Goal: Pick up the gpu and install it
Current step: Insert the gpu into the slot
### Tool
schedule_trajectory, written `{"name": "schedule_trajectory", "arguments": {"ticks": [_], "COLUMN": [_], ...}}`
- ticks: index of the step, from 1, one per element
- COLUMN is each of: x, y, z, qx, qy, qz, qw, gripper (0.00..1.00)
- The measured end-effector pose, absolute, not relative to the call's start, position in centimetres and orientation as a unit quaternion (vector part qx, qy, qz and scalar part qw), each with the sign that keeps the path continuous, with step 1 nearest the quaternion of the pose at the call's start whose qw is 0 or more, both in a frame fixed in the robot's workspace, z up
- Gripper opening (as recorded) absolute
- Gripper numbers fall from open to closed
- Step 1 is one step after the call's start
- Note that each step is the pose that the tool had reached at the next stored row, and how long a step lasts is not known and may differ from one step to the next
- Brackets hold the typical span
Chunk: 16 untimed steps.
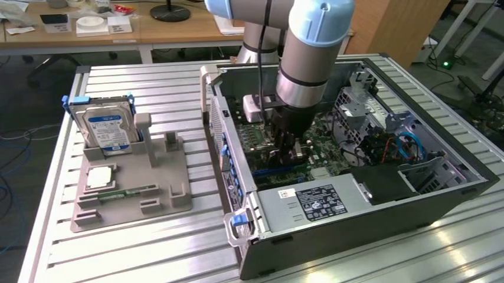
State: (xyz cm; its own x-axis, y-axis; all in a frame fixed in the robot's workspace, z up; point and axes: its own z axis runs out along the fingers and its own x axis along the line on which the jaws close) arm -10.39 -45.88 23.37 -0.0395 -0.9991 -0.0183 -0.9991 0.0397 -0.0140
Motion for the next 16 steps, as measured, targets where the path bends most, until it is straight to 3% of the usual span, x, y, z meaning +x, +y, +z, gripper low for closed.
{"name": "schedule_trajectory", "arguments": {"ticks": [16], "x": [-10.39], "y": [-45.88], "z": [23.05], "qx": [-0.693], "qy": [0.721], "qz": [0.001], "qw": [0.012], "gripper": [0.28]}}
